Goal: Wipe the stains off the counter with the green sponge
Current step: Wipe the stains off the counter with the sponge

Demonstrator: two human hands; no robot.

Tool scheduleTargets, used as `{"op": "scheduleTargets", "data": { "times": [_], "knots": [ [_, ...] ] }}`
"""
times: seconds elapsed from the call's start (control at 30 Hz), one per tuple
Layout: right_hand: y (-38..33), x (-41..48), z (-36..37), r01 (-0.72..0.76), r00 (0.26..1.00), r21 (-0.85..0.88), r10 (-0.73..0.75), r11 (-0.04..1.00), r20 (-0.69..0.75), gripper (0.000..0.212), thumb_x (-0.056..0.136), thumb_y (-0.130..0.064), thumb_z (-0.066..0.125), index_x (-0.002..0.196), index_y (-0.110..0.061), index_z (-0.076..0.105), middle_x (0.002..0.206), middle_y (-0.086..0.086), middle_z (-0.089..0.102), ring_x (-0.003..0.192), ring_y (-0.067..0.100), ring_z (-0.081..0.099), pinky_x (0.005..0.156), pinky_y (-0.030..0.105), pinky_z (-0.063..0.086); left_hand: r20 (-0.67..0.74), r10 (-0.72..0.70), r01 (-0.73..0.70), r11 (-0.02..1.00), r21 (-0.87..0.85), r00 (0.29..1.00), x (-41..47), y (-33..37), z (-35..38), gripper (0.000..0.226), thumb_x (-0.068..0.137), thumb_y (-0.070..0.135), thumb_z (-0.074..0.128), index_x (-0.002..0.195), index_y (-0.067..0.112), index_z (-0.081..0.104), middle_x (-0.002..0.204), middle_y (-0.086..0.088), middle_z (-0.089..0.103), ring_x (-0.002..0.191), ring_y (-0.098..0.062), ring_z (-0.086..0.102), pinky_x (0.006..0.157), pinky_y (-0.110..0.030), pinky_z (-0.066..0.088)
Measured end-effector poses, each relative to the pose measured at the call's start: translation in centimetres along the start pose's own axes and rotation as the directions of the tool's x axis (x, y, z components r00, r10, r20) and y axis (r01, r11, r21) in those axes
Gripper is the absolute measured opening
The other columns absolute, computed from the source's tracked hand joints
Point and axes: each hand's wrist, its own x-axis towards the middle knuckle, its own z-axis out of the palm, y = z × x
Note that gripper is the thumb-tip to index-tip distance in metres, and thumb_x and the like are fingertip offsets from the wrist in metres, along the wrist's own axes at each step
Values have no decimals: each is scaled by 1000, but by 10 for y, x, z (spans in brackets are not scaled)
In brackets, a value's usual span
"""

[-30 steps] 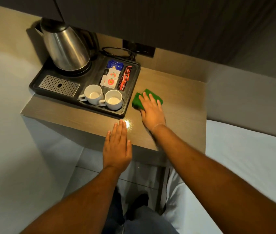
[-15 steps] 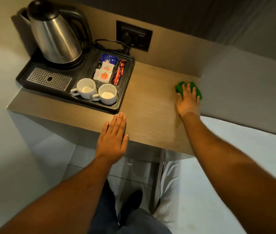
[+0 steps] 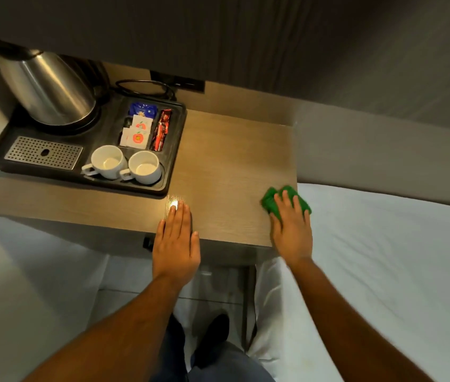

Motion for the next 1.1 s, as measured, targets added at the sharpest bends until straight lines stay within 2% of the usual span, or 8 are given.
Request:
{"op": "scheduleTargets", "data": {
  "times": [0.1, 0.2, 0.3, 0.47, 0.6, 0.73, 0.93, 1.1],
  "knots": [
    [-19, 81, -21, -70, 997, 49, 72, 996, -34, 54, 116, -35, 34, 168, -27, 29, 179, 0, 17, 167, 26, 9, 135, 51, 8, -17, 27, -27, 1000, 0, 999, -1, 2, -8, 72, 109, 42, 24, 173, 20, -2, 183, 0, -3, 168, -13, -9, 137, -47, 6],
    [-45, 153, -31, -130, 989, 67, 125, 989, 77, 56, 117, -36, 28, 171, -27, 18, 181, 0, 5, 168, 25, 0, 135, 49, 1, -33, 62, -62, 998, -3, 998, -4, -6, -13, 72, 109, 40, 26, 173, 22, -1, 184, 2, -1, 168, -12, -8, 136, -45, 5],
    [-81, 188, -28, -48, 989, 80, 36, 996, 142, 56, 116, -37, 32, 171, -28, 20, 181, -2, 5, 168, 25, 1, 135, 49, 0, -39, 49, -49, 999, 22, 998, -8, -18, -12, 71, 109, 42, 24, 173, 23, -2, 184, 2, -1, 168, -12, -7, 136, -47, 8],
    [-115, 102, 12, 310, 928, 128, -329, 942, 172, 58, 112, -31, 47, 167, -35, 30, 179, -7, 17, 167, 24, 7, 135, 54, 4, -60, 52, -52, 999, 2, 997, -7, -26, -15, 72, 108, 37, 29, 173, 20, 4, 183, 0, 6, 168, -12, -2, 136, -51, 14],
    [-87, -15, 51, 435, 889, 73, -441, 898, 124, 69, 104, -28, 53, 167, -40, 27, 178, -15, 18, 167, 17, 11, 134, 51, 7, -116, 1, -4, 1000, -29, 993, 13, -12, -23, 72, 107, 35, 29, 173, 17, 6, 183, -3, 8, 169, -16, 2, 136, -51, 13],
    [-37, -38, 41, 321, 940, -16, -316, 947, 131, 71, 104, -27, 53, 166, -43, 24, 176, -15, 17, 165, 15, 10, 134, 52, 13, -85, 32, -34, 999, -18, 996, 22, -4, -27, 72, 108, 36, 28, 173, 16, 4, 184, -2, 4, 169, -17, -1, 136, -50, 11],
    [-36, 80, -14, -5, 999, 97, 9, 995, -37, 51, 114, -29, 40, 165, -25, 37, 177, 0, 24, 166, 26, 15, 135, 50, 10, -57, 66, -66, 998, 4, 996, 24, -4, -28, 74, 108, 40, 27, 173, 19, -1, 184, -1, -2, 168, -16, -6, 137, -49, 12],
    [-83, 147, -18, -31, 996, 150, 17, 988, 91, 52, 116, -34, 36, 167, -29, 32, 180, 2, 15, 167, 28, 10, 135, 44, 7, -37, 56, -55, 998, 18, 998, 19, -16, -40, 74, 108, 40, 27, 173, 19, -1, 184, -1, -2, 168, -14, -7, 137, -50, 9]
  ]
}}
